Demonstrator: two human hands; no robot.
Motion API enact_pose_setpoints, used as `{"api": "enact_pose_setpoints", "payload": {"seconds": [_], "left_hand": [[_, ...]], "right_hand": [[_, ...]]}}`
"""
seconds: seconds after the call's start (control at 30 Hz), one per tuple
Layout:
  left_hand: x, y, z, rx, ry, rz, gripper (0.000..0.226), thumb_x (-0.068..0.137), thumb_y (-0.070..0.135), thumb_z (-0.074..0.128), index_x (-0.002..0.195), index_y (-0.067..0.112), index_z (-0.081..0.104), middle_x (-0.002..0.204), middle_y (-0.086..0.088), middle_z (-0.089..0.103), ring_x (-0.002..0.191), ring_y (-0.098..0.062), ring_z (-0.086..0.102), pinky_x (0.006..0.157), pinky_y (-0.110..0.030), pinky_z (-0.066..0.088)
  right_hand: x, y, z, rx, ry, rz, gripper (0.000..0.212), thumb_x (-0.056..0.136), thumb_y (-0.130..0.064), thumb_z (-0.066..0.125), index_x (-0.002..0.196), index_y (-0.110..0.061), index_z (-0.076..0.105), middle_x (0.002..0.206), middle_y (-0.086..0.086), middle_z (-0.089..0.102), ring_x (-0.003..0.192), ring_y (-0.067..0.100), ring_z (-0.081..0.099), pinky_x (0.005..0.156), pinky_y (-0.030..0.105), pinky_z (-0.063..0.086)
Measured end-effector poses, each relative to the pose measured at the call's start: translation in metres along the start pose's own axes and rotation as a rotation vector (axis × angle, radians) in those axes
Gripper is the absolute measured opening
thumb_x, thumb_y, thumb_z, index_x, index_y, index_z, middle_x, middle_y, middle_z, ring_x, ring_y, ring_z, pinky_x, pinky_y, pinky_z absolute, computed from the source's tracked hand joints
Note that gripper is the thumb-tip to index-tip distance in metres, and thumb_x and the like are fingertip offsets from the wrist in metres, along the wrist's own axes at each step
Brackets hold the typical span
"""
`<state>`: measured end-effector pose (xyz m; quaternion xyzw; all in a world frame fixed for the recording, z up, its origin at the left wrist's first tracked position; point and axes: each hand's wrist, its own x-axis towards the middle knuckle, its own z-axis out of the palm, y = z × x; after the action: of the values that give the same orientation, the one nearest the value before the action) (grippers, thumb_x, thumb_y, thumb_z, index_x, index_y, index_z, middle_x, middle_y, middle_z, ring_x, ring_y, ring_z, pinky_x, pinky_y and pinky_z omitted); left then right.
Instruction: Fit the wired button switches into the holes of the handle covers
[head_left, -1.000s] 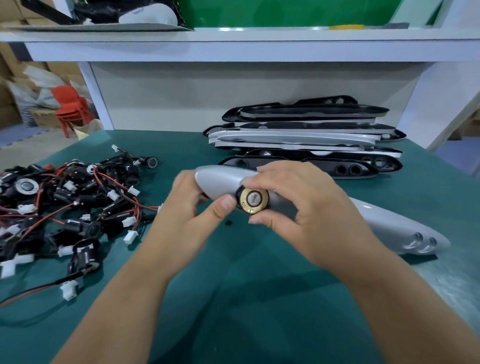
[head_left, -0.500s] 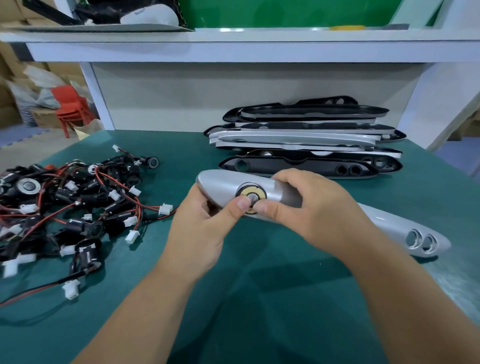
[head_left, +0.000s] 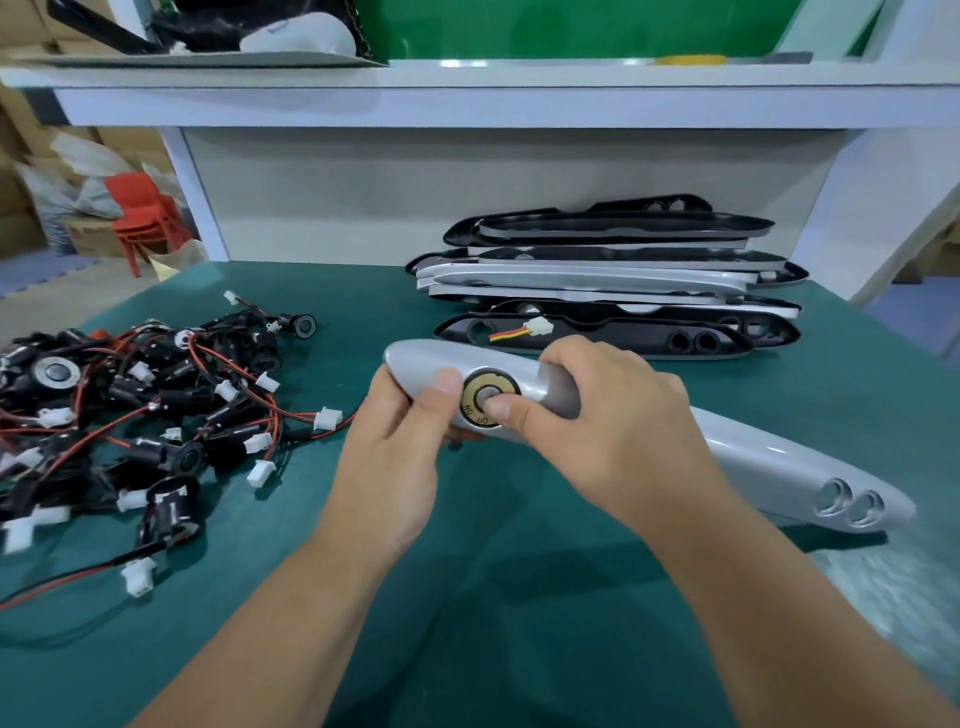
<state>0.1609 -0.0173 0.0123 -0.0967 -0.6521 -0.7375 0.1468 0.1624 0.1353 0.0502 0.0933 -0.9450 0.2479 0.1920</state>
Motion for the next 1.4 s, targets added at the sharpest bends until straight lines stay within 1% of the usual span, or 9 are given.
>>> {"api": "enact_pose_setpoints", "payload": {"seconds": [0.13,0.23,0.57,0.67,0.9,1.0,1.1,1.3,1.4], "left_hand": [[-0.003,0.002,0.001,-0.076,-0.033,0.016,0.028,0.077,0.056,0.053,0.091,0.038,0.070,0.103,-0.006,0.072,0.097,-0.026,0.067,0.079,-0.040,0.055],[-0.006,0.001,0.003,-0.161,-0.081,0.016,0.024,0.079,0.050,0.056,0.091,0.036,0.071,0.100,-0.001,0.073,0.093,-0.018,0.068,0.076,-0.030,0.056],[-0.010,-0.001,0.009,-0.100,-0.145,0.050,0.019,0.085,0.032,0.058,0.102,0.026,0.062,0.104,0.000,0.072,0.098,-0.017,0.067,0.078,-0.029,0.056],[-0.010,-0.001,0.009,-0.066,-0.167,0.054,0.033,0.075,0.013,0.063,0.107,0.018,0.053,0.101,0.005,0.072,0.098,-0.012,0.066,0.081,-0.024,0.053],[-0.006,-0.002,0.006,-0.007,-0.171,0.116,0.032,0.078,0.012,0.064,0.108,0.013,0.054,0.106,-0.011,0.070,0.103,-0.028,0.066,0.089,-0.039,0.053],[-0.005,-0.005,0.002,-0.040,-0.165,0.067,0.033,0.076,0.013,0.066,0.107,0.014,0.056,0.105,-0.003,0.072,0.103,-0.020,0.066,0.086,-0.031,0.053],[-0.006,-0.005,0.001,-0.134,-0.104,-0.022,0.025,0.071,0.036,0.067,0.095,0.028,0.068,0.102,-0.002,0.073,0.099,-0.020,0.067,0.088,-0.037,0.055],[0.000,0.003,0.001,0.132,-0.046,0.062,0.049,0.077,0.031,0.067,0.108,-0.004,0.057,0.100,-0.017,0.070,0.097,-0.031,0.067,0.089,-0.054,0.051],[0.003,0.004,-0.006,0.180,-0.048,0.042,0.058,0.073,0.041,0.069,0.111,0.000,0.057,0.102,-0.018,0.068,0.099,-0.035,0.065,0.087,-0.057,0.051]], "right_hand": [[0.002,0.001,-0.009,0.111,-0.119,0.050,0.044,0.067,-0.073,0.046,0.087,-0.034,0.047,0.081,-0.015,0.048,0.086,-0.008,0.036,0.086,0.031,0.028],[-0.002,0.003,-0.018,0.163,-0.168,0.051,0.050,0.066,-0.076,0.039,0.086,-0.032,0.052,0.079,-0.015,0.051,0.089,-0.005,0.040,0.089,0.031,0.027],[0.001,0.005,-0.007,0.001,-0.061,0.072,0.066,0.062,-0.086,0.015,0.064,-0.025,0.039,0.068,-0.010,0.044,0.076,-0.002,0.038,0.076,0.033,0.020],[-0.003,0.004,-0.005,-0.012,-0.002,0.039,0.066,0.060,-0.085,0.010,0.066,-0.026,0.039,0.067,-0.011,0.042,0.077,-0.003,0.037,0.077,0.032,0.019],[-0.005,0.001,-0.013,0.070,-0.087,0.007,0.051,0.072,-0.072,0.024,0.078,-0.026,0.046,0.074,-0.010,0.044,0.082,0.006,0.039,0.087,0.032,0.025],[-0.005,0.003,-0.021,0.120,-0.198,0.016,0.049,0.069,-0.070,0.034,0.085,-0.027,0.050,0.077,-0.010,0.044,0.085,0.006,0.040,0.086,0.031,0.026],[-0.004,0.002,-0.022,0.126,-0.229,0.030,0.046,0.068,-0.071,0.041,0.088,-0.031,0.050,0.082,-0.013,0.047,0.086,0.003,0.040,0.086,0.031,0.027],[-0.004,-0.002,-0.003,-0.042,-0.068,0.052,0.047,0.065,-0.076,0.036,0.085,-0.033,0.043,0.079,-0.014,0.044,0.087,0.009,0.040,0.079,0.033,0.023],[-0.004,-0.001,0.006,-0.084,0.015,0.013,0.048,0.066,-0.078,0.032,0.086,-0.035,0.042,0.078,-0.016,0.042,0.085,0.011,0.039,0.076,0.032,0.019]]}}
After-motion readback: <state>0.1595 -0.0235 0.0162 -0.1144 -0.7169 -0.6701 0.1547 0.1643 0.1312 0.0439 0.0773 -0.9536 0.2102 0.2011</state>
